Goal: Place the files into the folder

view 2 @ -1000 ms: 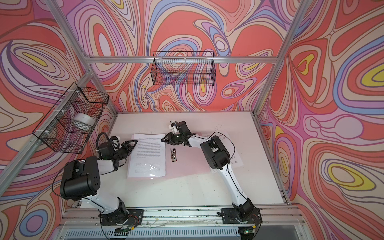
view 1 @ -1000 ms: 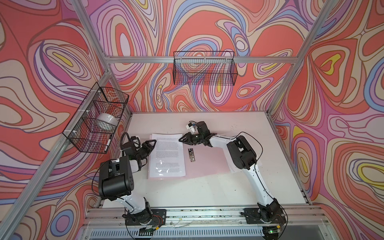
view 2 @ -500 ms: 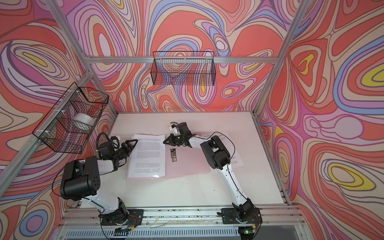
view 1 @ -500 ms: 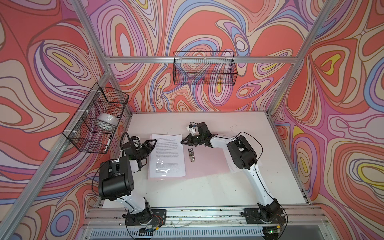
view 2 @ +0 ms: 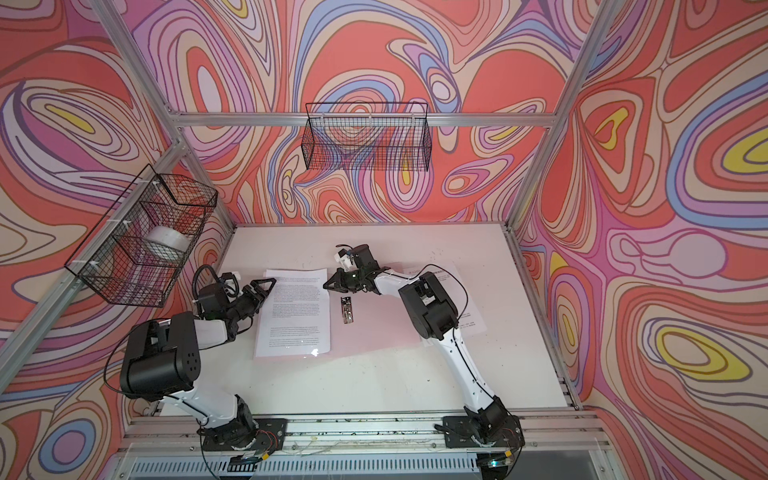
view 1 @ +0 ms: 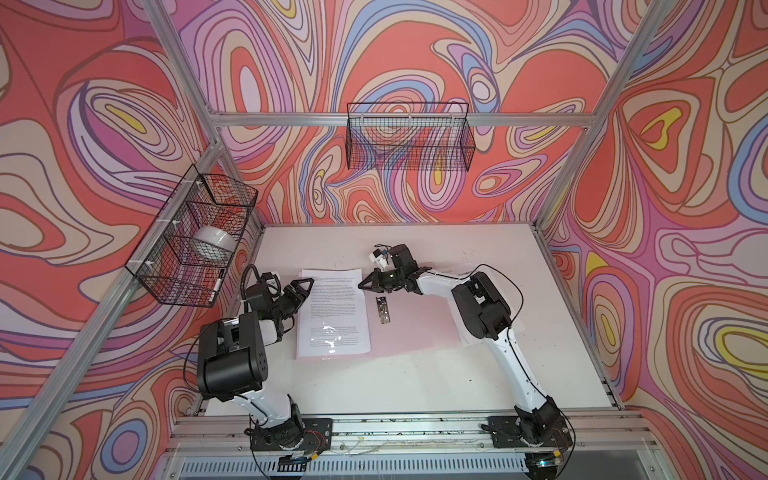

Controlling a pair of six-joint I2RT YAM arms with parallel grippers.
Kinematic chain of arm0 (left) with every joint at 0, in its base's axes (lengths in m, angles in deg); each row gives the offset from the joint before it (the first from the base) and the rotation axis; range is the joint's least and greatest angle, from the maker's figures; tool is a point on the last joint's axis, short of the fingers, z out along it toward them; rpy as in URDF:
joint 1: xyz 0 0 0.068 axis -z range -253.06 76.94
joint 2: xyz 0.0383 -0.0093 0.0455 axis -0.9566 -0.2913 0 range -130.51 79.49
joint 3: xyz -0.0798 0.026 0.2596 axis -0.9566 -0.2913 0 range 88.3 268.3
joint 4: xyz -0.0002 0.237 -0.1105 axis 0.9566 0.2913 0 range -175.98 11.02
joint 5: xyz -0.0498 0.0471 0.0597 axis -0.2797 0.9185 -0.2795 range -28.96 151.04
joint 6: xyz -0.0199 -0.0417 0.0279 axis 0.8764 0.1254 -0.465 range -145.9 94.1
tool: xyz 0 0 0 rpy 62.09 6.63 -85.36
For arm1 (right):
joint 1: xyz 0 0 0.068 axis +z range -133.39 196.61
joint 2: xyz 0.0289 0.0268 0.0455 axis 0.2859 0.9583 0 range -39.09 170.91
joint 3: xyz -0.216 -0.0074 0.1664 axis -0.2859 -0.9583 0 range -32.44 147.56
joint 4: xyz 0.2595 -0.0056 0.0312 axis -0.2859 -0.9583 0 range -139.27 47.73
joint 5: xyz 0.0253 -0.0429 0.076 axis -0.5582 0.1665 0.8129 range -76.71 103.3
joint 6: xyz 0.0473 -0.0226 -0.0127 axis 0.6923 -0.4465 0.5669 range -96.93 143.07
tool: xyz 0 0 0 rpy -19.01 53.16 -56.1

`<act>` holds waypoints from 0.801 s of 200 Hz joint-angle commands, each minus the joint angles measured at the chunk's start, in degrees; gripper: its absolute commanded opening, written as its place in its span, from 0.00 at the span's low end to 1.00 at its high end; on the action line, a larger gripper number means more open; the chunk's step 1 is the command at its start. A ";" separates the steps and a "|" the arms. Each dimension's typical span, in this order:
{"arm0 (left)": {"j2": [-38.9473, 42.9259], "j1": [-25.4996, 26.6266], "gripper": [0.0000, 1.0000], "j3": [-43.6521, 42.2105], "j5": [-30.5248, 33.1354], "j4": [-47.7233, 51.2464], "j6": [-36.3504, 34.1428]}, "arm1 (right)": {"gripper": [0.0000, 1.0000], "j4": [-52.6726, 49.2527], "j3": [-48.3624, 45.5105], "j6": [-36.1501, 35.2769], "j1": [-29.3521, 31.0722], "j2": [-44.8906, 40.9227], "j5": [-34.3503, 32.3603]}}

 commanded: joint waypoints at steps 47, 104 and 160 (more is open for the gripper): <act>-0.99 0.20 0.70 0.93 -1.04 -1.17 -0.23 | 0.00 -2.76 2.22 -1.98 2.03 2.33 0.67; -1.59 0.33 0.69 1.34 -1.15 -1.51 0.11 | 0.00 -2.01 0.06 -2.17 3.20 1.24 0.23; -2.12 0.38 0.69 1.43 -1.06 -2.67 0.74 | 0.00 -1.01 -0.42 -1.50 3.97 1.32 1.18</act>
